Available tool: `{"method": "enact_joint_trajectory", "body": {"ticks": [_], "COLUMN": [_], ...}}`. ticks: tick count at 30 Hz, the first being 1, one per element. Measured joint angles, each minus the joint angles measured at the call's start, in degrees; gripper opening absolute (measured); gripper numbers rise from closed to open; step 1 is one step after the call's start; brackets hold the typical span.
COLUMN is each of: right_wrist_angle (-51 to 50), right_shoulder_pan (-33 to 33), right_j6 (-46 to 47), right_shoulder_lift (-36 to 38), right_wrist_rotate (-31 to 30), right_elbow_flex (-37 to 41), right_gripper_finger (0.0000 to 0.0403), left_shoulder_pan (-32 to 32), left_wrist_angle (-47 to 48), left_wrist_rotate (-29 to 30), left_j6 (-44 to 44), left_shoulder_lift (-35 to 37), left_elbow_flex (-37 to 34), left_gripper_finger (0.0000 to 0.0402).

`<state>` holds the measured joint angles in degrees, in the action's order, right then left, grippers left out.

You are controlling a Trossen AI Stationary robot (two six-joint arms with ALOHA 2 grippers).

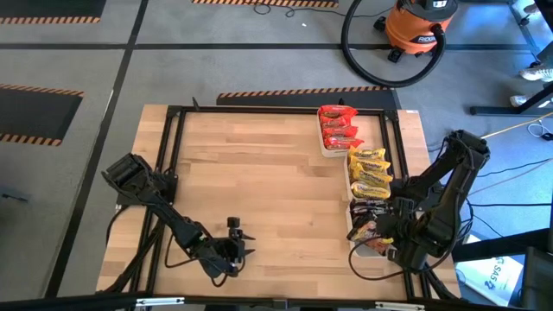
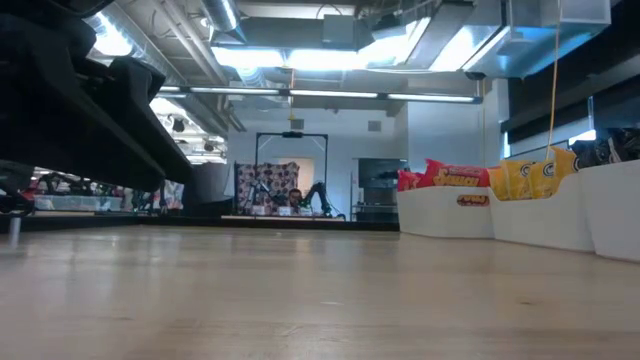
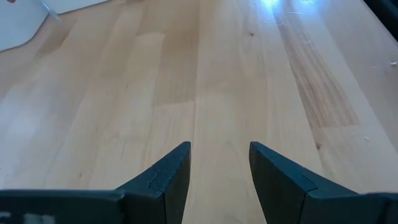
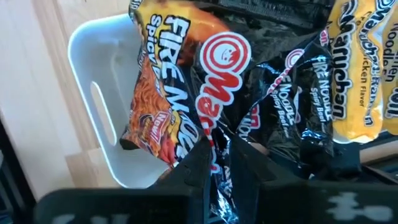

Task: Sort Maruchan noodles
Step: Put the black noodle pack into the bottom white bin

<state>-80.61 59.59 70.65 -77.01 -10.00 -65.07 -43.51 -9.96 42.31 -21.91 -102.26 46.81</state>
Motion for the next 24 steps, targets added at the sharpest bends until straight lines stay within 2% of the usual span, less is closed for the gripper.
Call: {"method": "enact_joint_trajectory", "body": {"ticks": [4, 11, 14, 17, 24], "right_wrist_angle": [1.5, 1.5, 1.5, 0.5, -0.2], "right_shoulder_pan": [0.0, 0.0, 0.0, 0.0, 0.0], "right_j6": [1.5, 12.0, 14.5, 16.9, 17.4], "right_shoulder_lift": [0.0, 0.0, 0.0, 0.0, 0.0], "right_wrist_rotate": [-0.1, 1.4, 3.5, 3.5, 1.1], "right_elbow_flex": [0.0, 0.0, 0.0, 0.0, 0.0], "right_gripper_finger": [0.0037, 0.0038, 0.0054, 0.0100, 0.0252], "left_shoulder_pan": [0.0, 0.0, 0.0, 0.0, 0.0], "left_wrist_angle": [0.0, 0.0, 0.0, 0.0, 0.0], "left_wrist_rotate": [0.0, 0.0, 0.0, 0.0, -0.1], "left_j6": [0.0, 0.0, 0.0, 0.0, 0.0], "left_shoulder_lift": [0.0, 0.0, 0.0, 0.0, 0.0], "left_elbow_flex": [0.0, 0.0, 0.0, 0.0, 0.0], "left_gripper_finger": [0.0158, 0.0158, 0.0158, 0.0158, 0.0158]}}
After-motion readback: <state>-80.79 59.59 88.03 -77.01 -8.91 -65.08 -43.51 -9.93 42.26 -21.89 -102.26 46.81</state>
